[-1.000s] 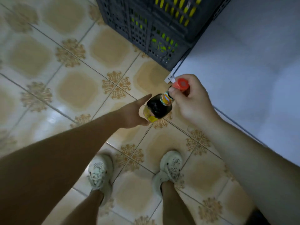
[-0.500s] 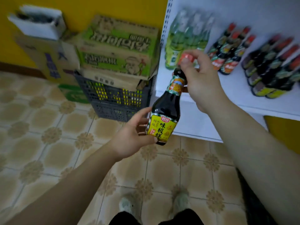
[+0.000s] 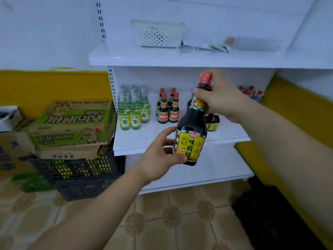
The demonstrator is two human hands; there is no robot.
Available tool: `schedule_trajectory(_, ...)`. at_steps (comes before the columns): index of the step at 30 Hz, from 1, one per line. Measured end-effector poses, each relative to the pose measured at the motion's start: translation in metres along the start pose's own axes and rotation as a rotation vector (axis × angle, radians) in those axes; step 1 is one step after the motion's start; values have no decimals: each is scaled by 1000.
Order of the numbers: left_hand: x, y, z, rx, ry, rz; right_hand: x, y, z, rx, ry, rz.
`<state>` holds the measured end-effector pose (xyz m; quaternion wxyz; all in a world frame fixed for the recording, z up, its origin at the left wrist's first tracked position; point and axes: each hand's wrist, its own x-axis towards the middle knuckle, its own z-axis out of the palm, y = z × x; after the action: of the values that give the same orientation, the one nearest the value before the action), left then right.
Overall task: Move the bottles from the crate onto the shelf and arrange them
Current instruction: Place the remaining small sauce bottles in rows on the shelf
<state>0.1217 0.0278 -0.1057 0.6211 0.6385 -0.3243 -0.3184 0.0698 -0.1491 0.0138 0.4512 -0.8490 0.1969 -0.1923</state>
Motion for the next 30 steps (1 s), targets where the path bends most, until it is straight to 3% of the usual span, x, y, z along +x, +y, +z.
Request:
schedule_trajectory(6,36,11,111,-7,-123,59,-37,43,-109,29,126,26)
schedule_trajectory(11,58,7,162,27,-193,53,-44,83,-154,31,235,80)
schedule_trajectory(22,146,-23,168,8,-235,11,18,138,-159,-81,317,121)
schedule_trajectory(30,225,-51,158,52,-192,-18,90,173,-156,-106,197,81)
